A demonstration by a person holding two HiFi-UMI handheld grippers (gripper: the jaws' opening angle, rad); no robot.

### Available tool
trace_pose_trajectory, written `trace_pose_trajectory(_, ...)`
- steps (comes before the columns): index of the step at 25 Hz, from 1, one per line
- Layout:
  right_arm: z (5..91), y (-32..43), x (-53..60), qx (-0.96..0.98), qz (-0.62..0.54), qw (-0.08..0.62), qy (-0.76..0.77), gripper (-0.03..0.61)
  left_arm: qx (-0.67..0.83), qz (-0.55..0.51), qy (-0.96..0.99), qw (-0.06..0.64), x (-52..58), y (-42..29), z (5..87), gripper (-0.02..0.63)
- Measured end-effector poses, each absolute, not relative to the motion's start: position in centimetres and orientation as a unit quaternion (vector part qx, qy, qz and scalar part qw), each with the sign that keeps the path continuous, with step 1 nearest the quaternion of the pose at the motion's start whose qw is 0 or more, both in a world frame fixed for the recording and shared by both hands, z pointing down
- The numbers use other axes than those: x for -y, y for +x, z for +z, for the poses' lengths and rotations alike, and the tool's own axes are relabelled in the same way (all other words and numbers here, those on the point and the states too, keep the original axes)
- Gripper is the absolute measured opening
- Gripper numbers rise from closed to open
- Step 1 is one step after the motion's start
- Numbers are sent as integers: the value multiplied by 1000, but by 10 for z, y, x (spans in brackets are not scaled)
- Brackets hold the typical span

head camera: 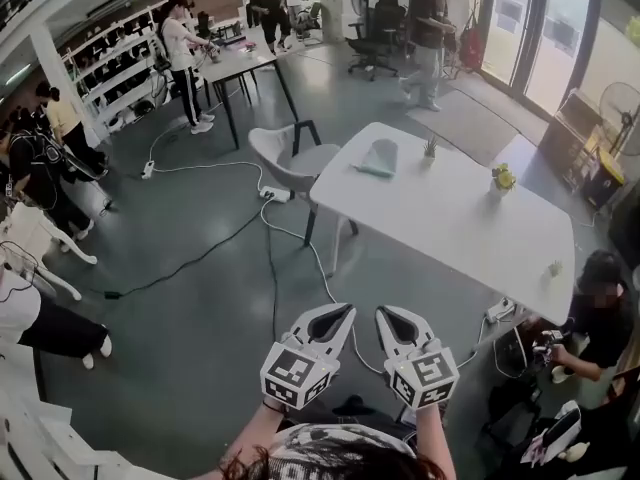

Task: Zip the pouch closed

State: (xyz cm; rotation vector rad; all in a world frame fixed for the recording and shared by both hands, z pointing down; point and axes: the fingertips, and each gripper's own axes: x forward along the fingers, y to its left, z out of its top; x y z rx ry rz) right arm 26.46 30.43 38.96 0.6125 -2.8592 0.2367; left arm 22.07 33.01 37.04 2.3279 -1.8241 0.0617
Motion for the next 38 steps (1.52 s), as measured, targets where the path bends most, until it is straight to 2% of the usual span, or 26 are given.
trace_pose_trajectory(18,408,265,-277,974,92,104,179,-8,643,39,759,96,-315,219,386,14)
trace_pose_trajectory(28,426,213,-218,972,102,114,180,-8,647,46,755,102,-252,160,403,14)
trace_pose_trajectory(38,419,110,-113,960,110,111,232,-8,611,43,785,93,-154,57,391,14)
